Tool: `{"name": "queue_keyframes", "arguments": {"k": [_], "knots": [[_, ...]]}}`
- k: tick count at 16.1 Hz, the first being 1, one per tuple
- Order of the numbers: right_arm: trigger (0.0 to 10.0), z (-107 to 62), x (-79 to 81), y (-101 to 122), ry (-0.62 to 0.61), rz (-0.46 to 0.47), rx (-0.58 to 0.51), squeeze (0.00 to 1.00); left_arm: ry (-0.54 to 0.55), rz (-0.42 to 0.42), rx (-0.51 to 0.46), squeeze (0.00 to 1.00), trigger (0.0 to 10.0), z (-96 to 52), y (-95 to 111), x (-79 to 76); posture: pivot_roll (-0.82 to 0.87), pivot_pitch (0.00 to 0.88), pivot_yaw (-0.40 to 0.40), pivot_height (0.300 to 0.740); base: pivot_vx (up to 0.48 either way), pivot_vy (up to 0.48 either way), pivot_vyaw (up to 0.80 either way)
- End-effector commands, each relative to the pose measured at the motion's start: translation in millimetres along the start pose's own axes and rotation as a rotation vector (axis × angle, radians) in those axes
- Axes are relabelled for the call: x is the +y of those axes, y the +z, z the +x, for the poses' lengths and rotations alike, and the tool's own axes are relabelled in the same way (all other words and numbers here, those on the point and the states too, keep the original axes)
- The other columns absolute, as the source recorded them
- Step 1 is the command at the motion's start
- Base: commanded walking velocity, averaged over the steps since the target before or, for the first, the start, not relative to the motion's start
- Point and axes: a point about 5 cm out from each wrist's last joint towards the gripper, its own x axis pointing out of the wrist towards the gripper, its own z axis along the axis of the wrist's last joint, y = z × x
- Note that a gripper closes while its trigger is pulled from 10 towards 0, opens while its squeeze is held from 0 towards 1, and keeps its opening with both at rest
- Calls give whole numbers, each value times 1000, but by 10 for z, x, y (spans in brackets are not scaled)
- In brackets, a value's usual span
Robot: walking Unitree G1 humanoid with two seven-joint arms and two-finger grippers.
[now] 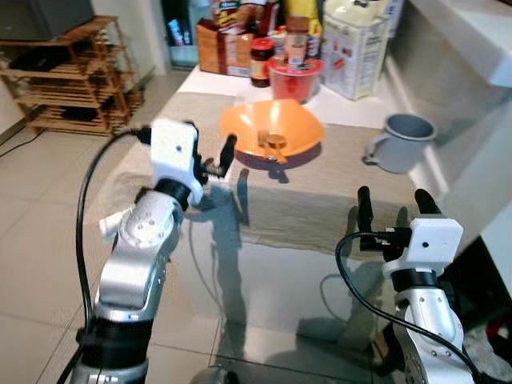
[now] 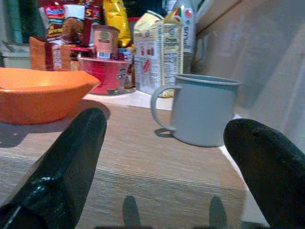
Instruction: Setting the table
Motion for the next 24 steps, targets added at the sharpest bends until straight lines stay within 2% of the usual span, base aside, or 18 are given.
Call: {"name": "queue_keyframes", "arguments": {"k": [1,2,4,6,7,9,11,13,16,22,24], "knots": [[10000,25,0,58,-5,0,-19,0,16,-5,42,0,10000,91,5,42,4,0,44,718,0,0,0],[10000,28,-2,56,-6,-1,-19,0,12,-14,50,0,10000,128,20,37,4,0,44,718,0,0,0],[10000,48,35,52,2,-1,-20,0,-84,-75,93,0,10000,419,206,-63,7,0,45,718,0,0,0],[10000,61,53,52,5,-1,-22,0,-137,-132,159,0,10000,569,278,-111,6,0,52,718,0,0,0],[10000,63,70,54,4,-1,-23,0,-197,-133,192,0,10000,674,350,-168,2,0,62,718,0,0,0],[10000,57,87,54,2,0,-22,0,-232,-113,258,0,10000,716,328,-222,-3,0,68,718,0,0,0],[10000,47,99,57,5,-4,-21,0,-271,-105,372,0,10000,763,245,-299,-15,0,71,718,0,0,0],[10000,38,85,54,5,-12,-19,0,-269,-110,458,0,10000,828,233,-278,-16,0,75,718,0,0,0],[10000,16,101,49,1,-13,-13,0,-230,-122,504,0,10000,897,259,-192,-19,0,84,718,0,0,0],[10000,11,109,33,-1,-13,-6,0,-211,-121,550,0,10000,930,227,-154,-15,0,87,718,0,0,0],[10000,13,120,31,1,-12,-5,0,-201,-137,589,0,10000,926,160,-145,-14,0,89,718,0,0,0]]}}
